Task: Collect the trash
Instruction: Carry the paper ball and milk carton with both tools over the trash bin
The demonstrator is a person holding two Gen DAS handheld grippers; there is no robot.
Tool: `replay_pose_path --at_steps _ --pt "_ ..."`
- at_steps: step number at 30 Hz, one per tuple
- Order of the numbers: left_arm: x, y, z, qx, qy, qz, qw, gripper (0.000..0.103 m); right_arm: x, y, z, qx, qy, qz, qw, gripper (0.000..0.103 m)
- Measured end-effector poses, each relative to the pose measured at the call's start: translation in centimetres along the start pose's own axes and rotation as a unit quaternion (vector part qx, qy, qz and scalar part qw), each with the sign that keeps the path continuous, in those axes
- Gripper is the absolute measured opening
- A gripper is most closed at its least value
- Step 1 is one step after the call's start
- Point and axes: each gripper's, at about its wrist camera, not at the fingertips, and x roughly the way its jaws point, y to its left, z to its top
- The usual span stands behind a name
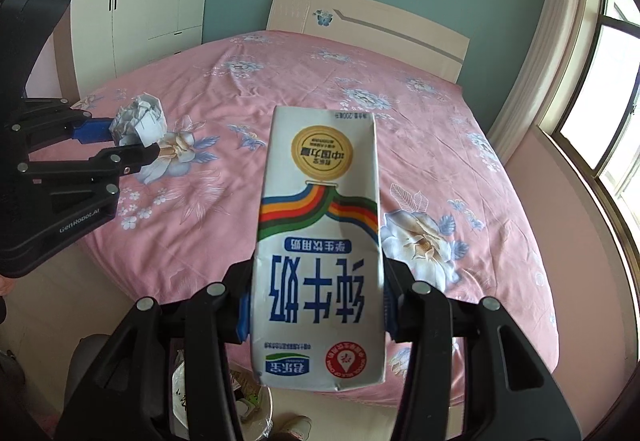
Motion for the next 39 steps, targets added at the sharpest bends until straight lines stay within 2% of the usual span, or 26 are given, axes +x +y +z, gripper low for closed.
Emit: replay_pose_path --at_steps 6,13,24,39 --pt "-4.4 -0.1 -1.8 0.004 -0.018 -0.004 0.9998 0.032 -4.6 0.5 -1.9 -0.003 -0.016 -0.004 1.000 0.048" --pt "-6.2 -0.8 -5.1 0.016 -0.012 -0.014 0.9997 0.032 -5.6 1.1 -4.6 -0.006 -0.003 0.006 1.000 0.048" --pt "-2.8 -2.6 -10.9 0.023 0.052 -0.039 0.9976 0.032 -2.3 2.2 -10.1 0.006 0.059 0.032 0.998 0.049" --pt "3.9 -4.8 -18.5 0.020 0.152 -0.075 0.9854 0.032 4.3 4.3 -17.4 0.018 0.158 0.067 0.985 0.048"
